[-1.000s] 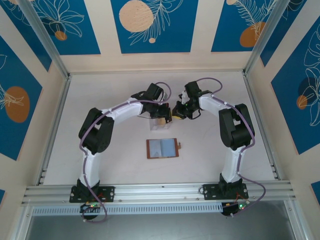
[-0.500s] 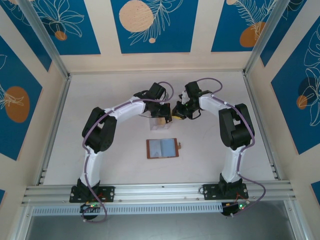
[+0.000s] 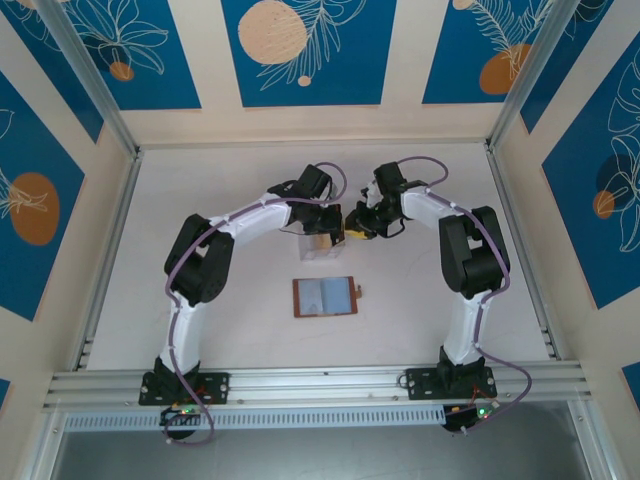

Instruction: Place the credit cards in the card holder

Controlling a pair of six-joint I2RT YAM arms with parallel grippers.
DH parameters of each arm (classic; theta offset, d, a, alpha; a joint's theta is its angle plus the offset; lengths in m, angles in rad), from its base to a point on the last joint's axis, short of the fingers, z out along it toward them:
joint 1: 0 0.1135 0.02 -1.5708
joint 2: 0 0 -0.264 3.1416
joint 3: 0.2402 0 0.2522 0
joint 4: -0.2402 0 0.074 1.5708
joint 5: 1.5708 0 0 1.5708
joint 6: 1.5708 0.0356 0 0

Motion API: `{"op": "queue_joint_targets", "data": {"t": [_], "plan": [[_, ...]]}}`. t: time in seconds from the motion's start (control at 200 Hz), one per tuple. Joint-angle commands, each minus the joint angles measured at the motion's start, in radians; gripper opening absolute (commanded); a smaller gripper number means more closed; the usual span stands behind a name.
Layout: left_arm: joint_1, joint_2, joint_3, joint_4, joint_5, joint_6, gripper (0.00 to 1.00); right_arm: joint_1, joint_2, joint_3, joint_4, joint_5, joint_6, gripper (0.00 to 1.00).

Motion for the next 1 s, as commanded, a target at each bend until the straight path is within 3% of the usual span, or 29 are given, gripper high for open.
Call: {"op": "queue_joint_targets", "data": {"t": [0.0,0.48,0.86,0.995], "plan": [[-0.020,0.028,-0.008,0.076,0.082,-0.031,0.00,0.001,-0.007,-0.017,0.003,-0.047,0.013,0.28],[-0.021,0.043,-0.015,0.131,0.117,-0.070,0.00,-0.005,-0.076,-0.014,-0.060,0.114,-0.001,0.35],[-0.019,0.046,-0.046,0.176,0.136,-0.094,0.00,-0.015,-0.100,-0.020,-0.068,0.127,-0.003,0.34],[-0.018,0.046,-0.064,0.209,0.150,-0.108,0.00,-0.018,-0.114,-0.017,-0.078,0.152,-0.009,0.29]]}}
